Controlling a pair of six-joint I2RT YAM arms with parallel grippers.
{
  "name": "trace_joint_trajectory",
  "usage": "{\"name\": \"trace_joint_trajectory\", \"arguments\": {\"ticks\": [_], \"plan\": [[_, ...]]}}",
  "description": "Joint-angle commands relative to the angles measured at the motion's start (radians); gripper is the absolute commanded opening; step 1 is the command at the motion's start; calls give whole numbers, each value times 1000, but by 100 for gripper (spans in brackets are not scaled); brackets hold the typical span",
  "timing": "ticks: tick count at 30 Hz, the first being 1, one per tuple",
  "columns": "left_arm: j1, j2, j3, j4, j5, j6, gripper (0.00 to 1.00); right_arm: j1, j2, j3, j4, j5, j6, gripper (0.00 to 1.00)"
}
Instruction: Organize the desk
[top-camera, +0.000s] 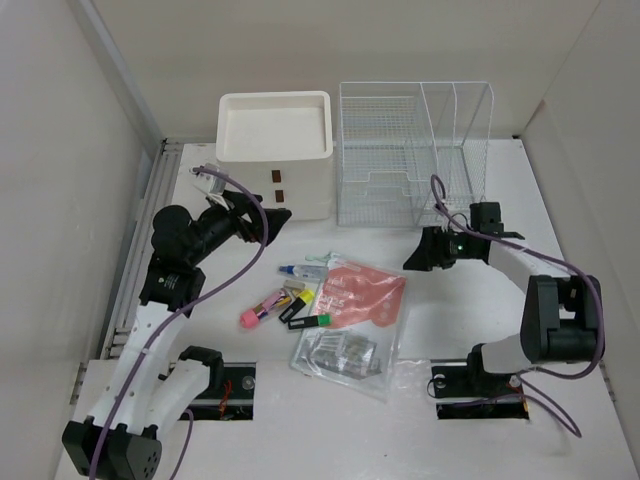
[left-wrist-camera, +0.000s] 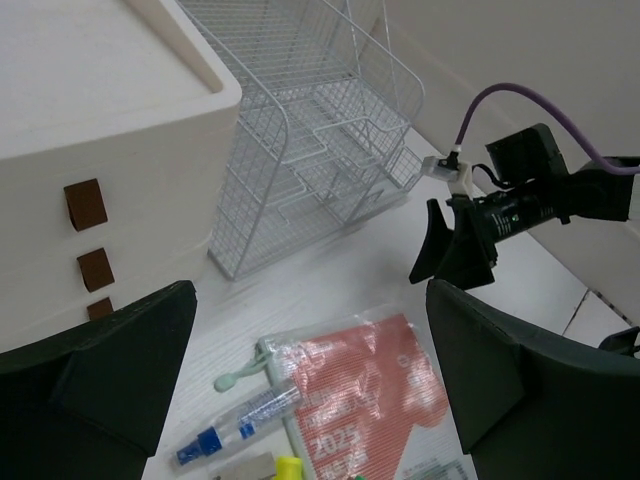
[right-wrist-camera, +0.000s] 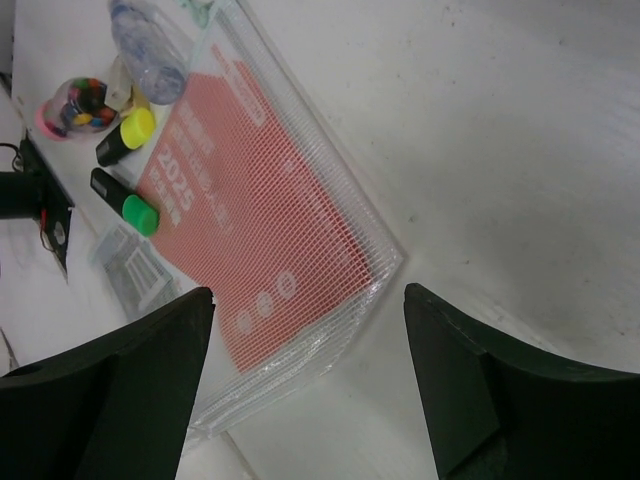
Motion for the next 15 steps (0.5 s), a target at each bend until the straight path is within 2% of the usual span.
{"name": "trace_joint_trajectory", "arguments": {"ticks": [1, 8, 15], "plan": [[-5, -14, -19, 87, 6, 20, 99, 24, 31, -19, 111, 31, 54, 82], [-5, -14, -28, 96, 17, 20, 99, 24, 149, -10, 120, 79, 89, 82], [-5, -24, -46, 107, 17, 20, 99, 117, 229, 1, 120, 70, 103, 82]]}}
